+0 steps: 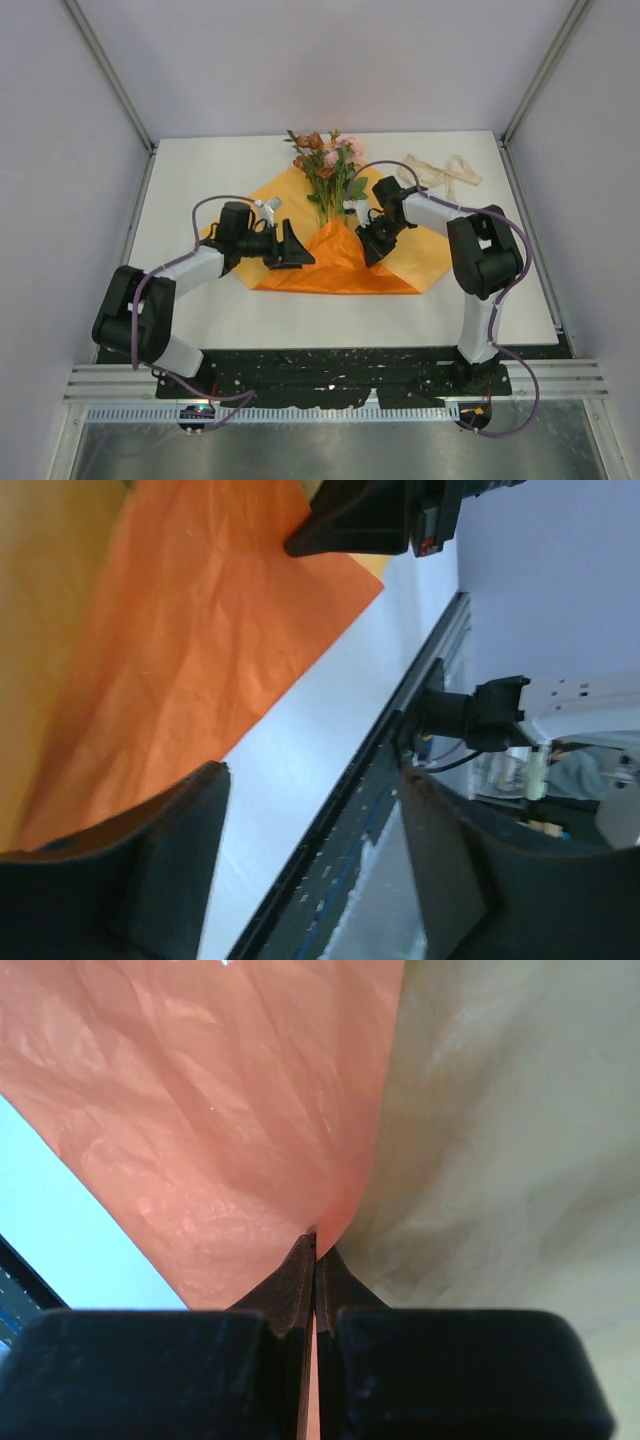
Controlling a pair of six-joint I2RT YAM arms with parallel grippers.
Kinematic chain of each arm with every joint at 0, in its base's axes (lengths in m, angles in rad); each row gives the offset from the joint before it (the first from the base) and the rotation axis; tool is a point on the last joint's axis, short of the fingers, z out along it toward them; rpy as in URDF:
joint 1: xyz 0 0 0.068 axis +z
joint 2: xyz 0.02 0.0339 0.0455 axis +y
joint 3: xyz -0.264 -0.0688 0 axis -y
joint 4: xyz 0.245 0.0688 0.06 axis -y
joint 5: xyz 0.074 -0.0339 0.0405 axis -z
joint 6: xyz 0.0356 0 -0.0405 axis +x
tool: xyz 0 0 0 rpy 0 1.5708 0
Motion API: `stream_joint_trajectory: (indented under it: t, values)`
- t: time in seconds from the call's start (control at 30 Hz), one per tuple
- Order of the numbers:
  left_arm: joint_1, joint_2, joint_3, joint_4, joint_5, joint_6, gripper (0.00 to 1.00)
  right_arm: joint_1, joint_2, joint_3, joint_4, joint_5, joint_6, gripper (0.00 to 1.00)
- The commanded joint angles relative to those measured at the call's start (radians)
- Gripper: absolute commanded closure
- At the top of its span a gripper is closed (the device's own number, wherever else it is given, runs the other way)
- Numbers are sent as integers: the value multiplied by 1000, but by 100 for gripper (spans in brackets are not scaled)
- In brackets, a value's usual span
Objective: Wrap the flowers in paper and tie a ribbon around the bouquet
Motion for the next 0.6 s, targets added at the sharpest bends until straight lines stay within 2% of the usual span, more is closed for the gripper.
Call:
stream_joint_trajectory:
  t: [0.0, 0.17, 0.43, 0.47, 0.53, 0.57]
  values:
    - [-76, 58, -21, 206, 21, -141, 36, 4, 1, 50, 33, 26, 12, 95]
    - [-75, 183, -41, 190, 5, -152, 59, 3, 19, 57, 33, 23, 21, 95]
    - [-57, 306, -56, 39, -67, -40, 74, 4, 1, 50, 31, 38, 29, 93]
    - [-55, 314, -52, 35, -68, -40, 75, 1, -10, 59, 16, 40, 32, 88]
    - [-57, 334, -35, 8, -77, -29, 77, -10, -40, 83, -15, 40, 41, 63]
    - [-57, 340, -27, -3, -79, -24, 78, -14, -71, 105, -28, 26, 46, 56]
